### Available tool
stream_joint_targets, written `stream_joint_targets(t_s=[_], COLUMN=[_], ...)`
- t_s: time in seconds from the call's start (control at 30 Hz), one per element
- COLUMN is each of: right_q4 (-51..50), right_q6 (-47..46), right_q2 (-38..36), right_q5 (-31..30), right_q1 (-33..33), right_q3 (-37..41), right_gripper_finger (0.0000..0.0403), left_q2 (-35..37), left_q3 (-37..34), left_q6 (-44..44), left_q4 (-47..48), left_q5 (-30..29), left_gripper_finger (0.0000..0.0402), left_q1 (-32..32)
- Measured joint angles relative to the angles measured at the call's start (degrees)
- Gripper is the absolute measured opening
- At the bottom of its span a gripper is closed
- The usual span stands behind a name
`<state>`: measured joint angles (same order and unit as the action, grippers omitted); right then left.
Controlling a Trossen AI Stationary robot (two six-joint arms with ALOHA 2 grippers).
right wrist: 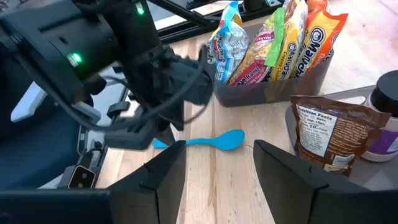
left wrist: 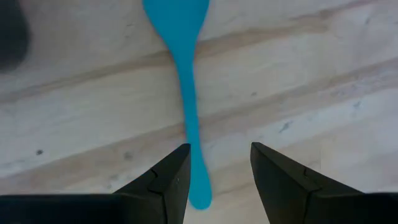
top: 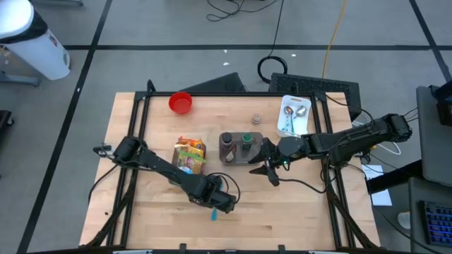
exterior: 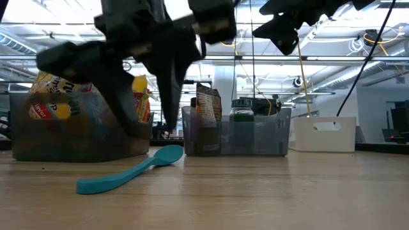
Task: Pick & Place Food Item
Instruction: Put the blue baby spoon into the white bin
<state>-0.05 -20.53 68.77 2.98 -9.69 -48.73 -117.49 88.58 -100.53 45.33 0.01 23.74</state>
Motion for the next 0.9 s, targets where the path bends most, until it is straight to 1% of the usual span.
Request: stream_joint_targets(t_s=[0.17, 0.43, 0.6, 0.9], right_q4=[-0.41, -1.20, -1.18, -1.16], right_q6=[0.00, -0.91, -0.90, -0.37], right_q2=[0.00, 0.00, 0.00, 0.00], right_q5=[0.00, 0.02, -0.09, -0.15], right_q1=[0.00, 0.00, 0.00, 0.00], right_q3=[0.00, 0.00, 0.00, 0.00], right_gripper_finger=[0.0180, 0.0180, 0.0180, 0.0180], left_q2=[-1.10, -2.49, -3.09, -3.46], left_q3=[0.02, -0.01, 0.13, 0.15], left_q6=[1.77, 5.52, 5.96, 5.53], left_q4=[-0.16, 2.95, 2.87, 1.58], left_q5=[-0.03, 0.00, 0.24, -1.59], left_gripper_finger=[0.0172, 0.0172, 0.0172, 0.0172], left_q1=[-1.14, -2.19, -2.08, -2.44])
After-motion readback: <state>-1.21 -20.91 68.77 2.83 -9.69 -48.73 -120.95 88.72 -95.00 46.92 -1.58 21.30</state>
